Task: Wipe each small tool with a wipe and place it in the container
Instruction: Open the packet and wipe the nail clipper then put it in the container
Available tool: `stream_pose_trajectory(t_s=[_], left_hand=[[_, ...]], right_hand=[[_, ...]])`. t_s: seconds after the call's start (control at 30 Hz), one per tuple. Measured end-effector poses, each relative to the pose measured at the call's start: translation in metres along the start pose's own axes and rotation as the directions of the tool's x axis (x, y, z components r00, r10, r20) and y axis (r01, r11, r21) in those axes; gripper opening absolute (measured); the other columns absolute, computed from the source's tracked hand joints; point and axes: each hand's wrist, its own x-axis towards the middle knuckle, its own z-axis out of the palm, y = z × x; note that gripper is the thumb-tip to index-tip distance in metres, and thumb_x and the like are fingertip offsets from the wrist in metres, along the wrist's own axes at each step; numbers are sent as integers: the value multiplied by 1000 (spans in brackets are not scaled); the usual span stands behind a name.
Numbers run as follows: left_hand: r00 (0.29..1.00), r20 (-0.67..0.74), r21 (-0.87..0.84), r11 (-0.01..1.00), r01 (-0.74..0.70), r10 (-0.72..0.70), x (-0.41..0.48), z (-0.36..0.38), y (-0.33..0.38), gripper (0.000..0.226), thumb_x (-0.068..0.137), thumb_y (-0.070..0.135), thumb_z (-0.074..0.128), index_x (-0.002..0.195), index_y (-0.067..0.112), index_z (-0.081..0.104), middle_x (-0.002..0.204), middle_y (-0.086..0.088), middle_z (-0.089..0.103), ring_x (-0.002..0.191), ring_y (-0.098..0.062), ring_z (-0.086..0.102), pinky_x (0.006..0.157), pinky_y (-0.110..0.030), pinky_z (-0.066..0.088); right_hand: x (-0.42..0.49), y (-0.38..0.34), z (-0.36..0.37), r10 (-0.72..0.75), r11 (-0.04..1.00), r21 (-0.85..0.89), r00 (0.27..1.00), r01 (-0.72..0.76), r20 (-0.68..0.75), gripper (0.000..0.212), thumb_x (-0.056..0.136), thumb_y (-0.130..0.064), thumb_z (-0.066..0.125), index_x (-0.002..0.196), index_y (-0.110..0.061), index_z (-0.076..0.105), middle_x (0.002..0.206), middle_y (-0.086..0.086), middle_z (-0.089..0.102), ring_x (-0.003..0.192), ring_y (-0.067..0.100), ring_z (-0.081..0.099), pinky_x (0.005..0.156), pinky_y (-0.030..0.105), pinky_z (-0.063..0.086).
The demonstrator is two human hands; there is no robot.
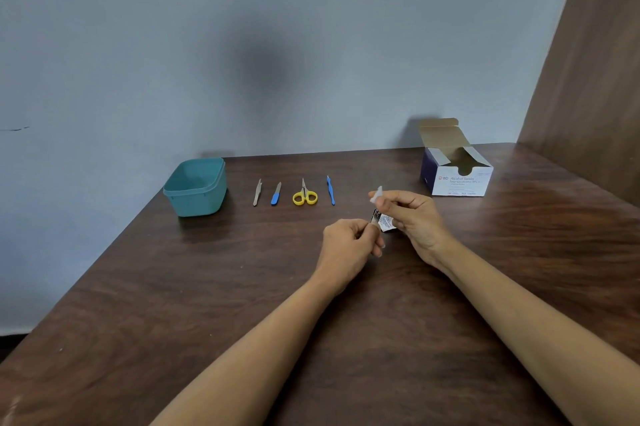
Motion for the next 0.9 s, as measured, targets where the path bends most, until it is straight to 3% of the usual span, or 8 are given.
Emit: stream_pose_trajectory(t_s=[0.27,0.43,0.57,0.7,0.9], left_hand=[[999,-33,-64,998,17,-19,0,0,2,32,94,16,51,72,7,71,55,5,62,44,3,49,51,-9,35],[999,-38,-94,995,27,-31,-1,0,1,32,94,16,52,69,9,71,55,5,62,45,2,48,54,-14,36],[999,-39,-87,996,29,-32,0,0,1,33,94,18,51,69,9,71,54,5,62,48,1,50,54,-12,38],[999,-33,-84,996,29,-32,-1,0,0,33,95,18,51,71,7,71,55,5,63,47,2,50,51,-8,37],[999,-25,-56,998,35,-36,1,-1,0,32,96,18,50,73,9,71,57,5,64,48,3,52,51,-7,39]], right_hand=[[0,3,-4,37,996,-82,996,-30,87,20,92,-10,57,90,-15,77,107,3,73,58,0,46,63,24,31],[-1,1,-5,39,998,-51,995,-34,94,16,80,-12,68,95,-13,75,103,4,74,89,8,66,81,25,46],[0,4,-6,20,999,-44,998,-18,54,21,74,-9,74,95,-10,74,87,5,75,82,12,66,74,21,50],[1,4,-5,10,993,-117,1000,-7,26,13,77,-4,74,88,-10,71,75,0,72,68,6,63,62,14,47],[0,1,-5,54,984,-173,998,-49,28,11,79,-6,73,90,-9,71,77,1,72,64,1,62,56,11,44]])
